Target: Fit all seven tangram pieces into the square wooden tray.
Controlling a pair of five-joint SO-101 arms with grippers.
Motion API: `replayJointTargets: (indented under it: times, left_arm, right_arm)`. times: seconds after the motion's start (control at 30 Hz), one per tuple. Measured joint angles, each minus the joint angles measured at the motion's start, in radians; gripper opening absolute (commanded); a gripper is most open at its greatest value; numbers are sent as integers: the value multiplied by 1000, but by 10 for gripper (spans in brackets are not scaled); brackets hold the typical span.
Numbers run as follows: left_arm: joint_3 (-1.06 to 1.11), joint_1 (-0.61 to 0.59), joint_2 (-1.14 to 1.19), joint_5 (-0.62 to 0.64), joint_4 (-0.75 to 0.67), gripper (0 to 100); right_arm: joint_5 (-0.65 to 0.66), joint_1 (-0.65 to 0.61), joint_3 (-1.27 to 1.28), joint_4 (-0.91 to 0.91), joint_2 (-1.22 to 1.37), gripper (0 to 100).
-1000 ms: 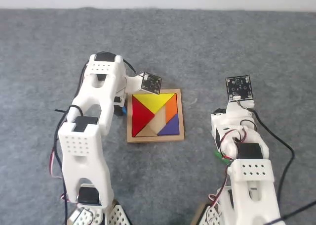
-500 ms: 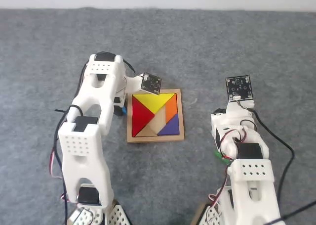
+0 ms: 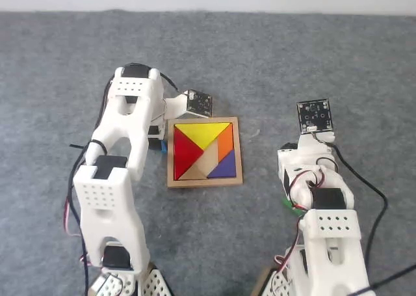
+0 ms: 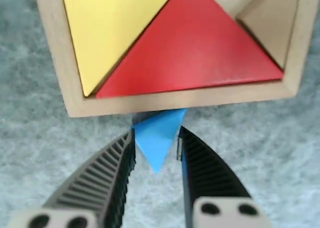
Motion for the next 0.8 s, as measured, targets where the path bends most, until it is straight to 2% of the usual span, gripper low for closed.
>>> replayJointTargets:
  times: [0.17, 0.33, 0.47, 0.8]
  left_arm:
    - [0, 0, 0, 9, 0, 137]
    - [0, -17, 17, 3, -69, 212]
    - [-20, -52, 74, -95, -98, 210]
    - [-61, -52, 94, -150, -31, 210]
  right_arm:
    - [0, 0, 0, 0, 0, 9]
    - [0, 0, 0, 0, 0, 8]
    - [0, 0, 0, 0, 0, 8]
    - [0, 0, 0, 0, 0, 8]
